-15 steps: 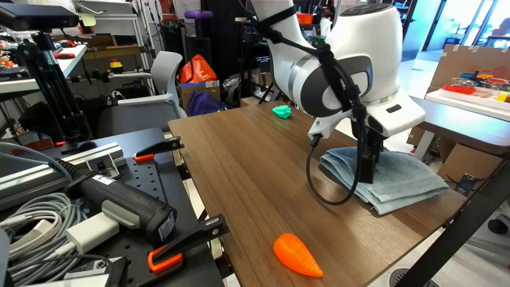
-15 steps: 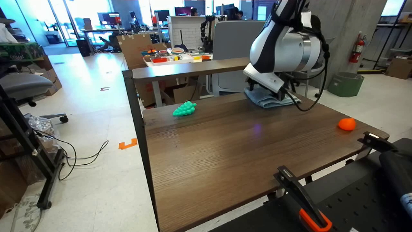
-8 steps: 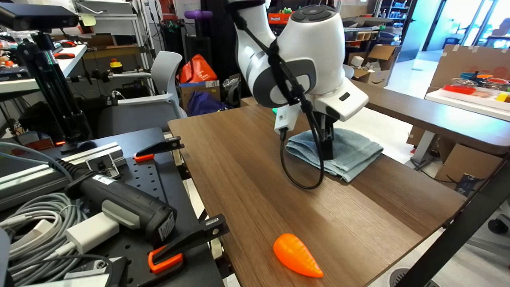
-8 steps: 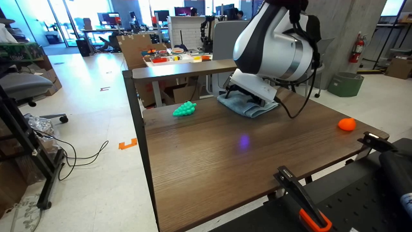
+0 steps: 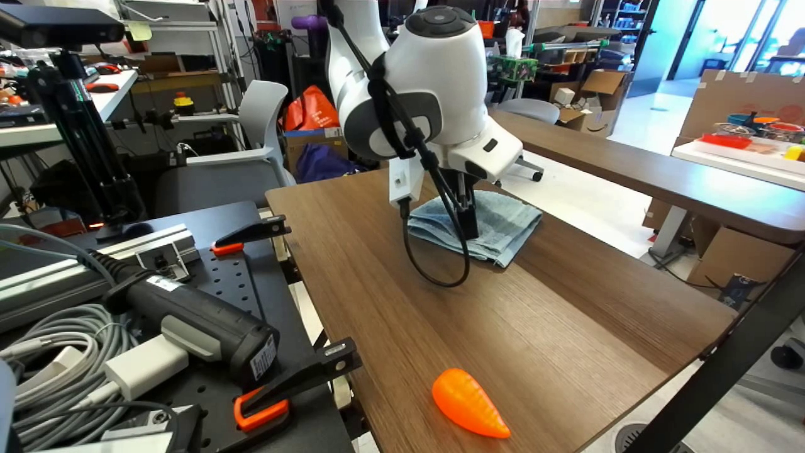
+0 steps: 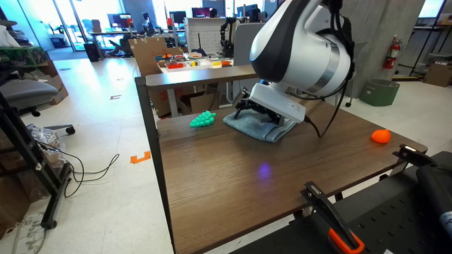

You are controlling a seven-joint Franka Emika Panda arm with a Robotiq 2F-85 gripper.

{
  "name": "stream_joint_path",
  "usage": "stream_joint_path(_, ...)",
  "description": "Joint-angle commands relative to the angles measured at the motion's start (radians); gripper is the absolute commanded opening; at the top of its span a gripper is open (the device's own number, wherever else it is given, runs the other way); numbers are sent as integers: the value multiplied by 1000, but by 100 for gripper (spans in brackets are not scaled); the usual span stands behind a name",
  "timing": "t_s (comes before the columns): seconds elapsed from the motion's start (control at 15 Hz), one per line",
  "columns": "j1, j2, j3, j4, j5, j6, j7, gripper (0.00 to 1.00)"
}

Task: Wipe the surface of the table with the grey towel.

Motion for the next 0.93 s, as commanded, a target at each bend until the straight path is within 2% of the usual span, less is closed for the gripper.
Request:
stream_joint_path(0.0,-11,-14,-11,-118,-1,-64,-35,100)
stream_joint_path(0.27,91,-78,-64,-228,12,-60,-48,100)
stream_joint_path(0.4,136,-69,-72,-257,1,-19,-59,100)
stream_joint_path(0.87,451,-47,-239,-253,25,78,-34,100)
